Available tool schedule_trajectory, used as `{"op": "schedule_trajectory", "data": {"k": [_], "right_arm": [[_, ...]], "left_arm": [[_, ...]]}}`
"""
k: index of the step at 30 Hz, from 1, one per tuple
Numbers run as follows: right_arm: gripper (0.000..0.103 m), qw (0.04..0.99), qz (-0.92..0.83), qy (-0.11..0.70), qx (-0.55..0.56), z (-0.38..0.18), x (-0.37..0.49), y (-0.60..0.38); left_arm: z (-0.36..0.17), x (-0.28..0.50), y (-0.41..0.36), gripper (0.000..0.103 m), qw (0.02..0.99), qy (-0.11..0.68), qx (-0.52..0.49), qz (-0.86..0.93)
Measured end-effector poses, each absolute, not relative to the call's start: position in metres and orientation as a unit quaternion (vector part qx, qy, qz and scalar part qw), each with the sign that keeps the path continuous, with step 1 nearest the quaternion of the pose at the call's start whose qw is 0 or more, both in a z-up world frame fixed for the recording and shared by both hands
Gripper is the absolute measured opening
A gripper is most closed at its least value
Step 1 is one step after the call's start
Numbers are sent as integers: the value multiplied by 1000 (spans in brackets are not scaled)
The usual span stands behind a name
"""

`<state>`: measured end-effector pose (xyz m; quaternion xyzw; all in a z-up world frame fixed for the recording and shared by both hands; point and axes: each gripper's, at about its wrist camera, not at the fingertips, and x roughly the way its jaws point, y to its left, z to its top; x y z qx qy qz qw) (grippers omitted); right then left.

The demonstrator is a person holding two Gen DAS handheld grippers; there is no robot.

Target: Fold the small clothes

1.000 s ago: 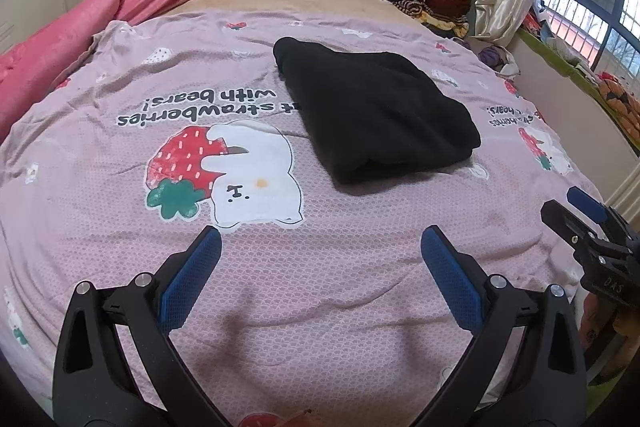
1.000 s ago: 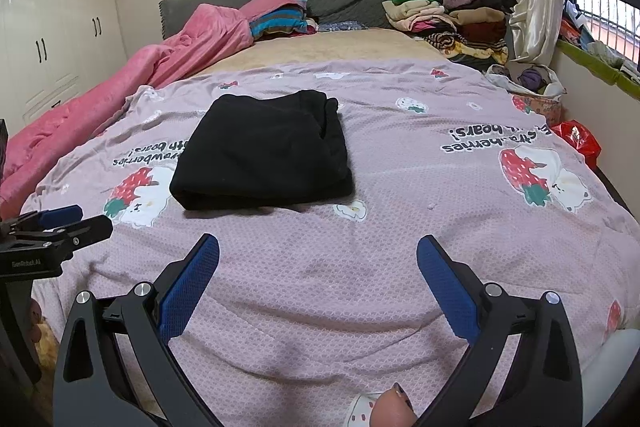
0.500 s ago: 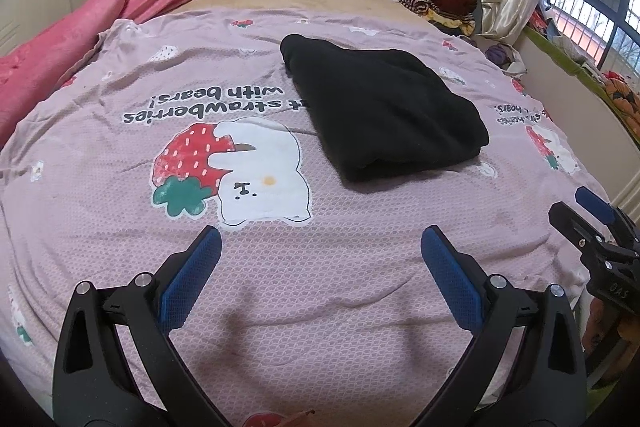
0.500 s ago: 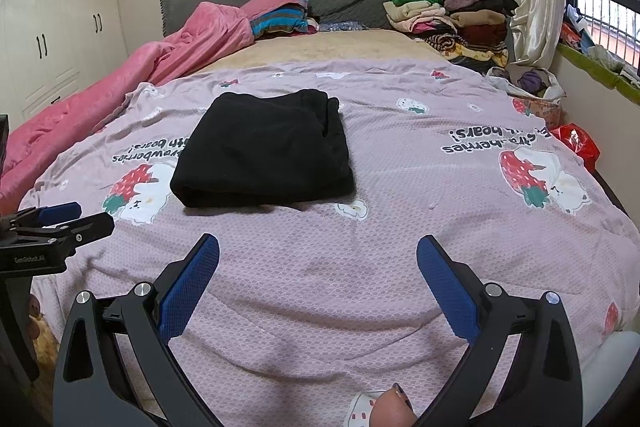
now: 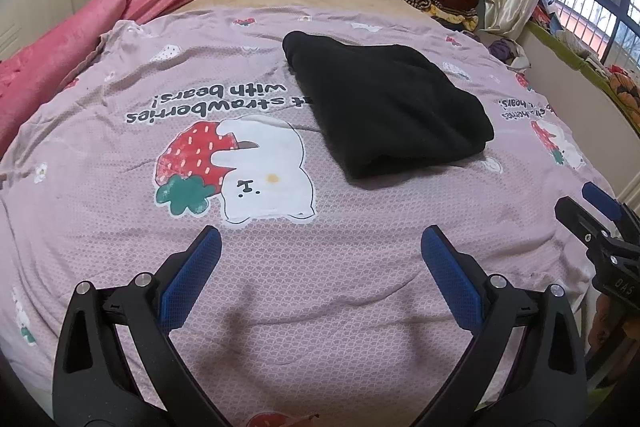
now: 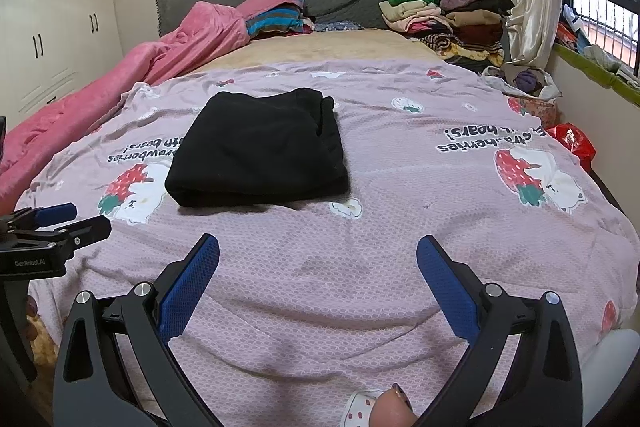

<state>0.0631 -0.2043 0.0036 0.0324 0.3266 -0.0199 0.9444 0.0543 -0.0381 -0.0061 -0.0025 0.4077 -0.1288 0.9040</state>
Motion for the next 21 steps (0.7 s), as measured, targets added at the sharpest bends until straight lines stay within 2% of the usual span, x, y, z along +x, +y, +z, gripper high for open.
{"op": "schedule_trajectory", "data": {"k": [7, 12, 17, 21], "right_arm": [[99, 942, -48, 330, 44, -4, 57, -212], [98, 930, -151, 328, 71, -16, 36, -256], [99, 872, -346, 323, 126, -31, -22, -373], [99, 778, -489, 354, 174, -58, -84, -479]], "left_arm": [[-15, 58, -35, 93, 898, 424, -5, -117], [-21, 67, -10, 93, 886, 449, -35, -110], [-15, 103, 82, 93, 883, 459, -89, -34], [-17, 138, 201, 93, 881, 449, -108, 102]]}}
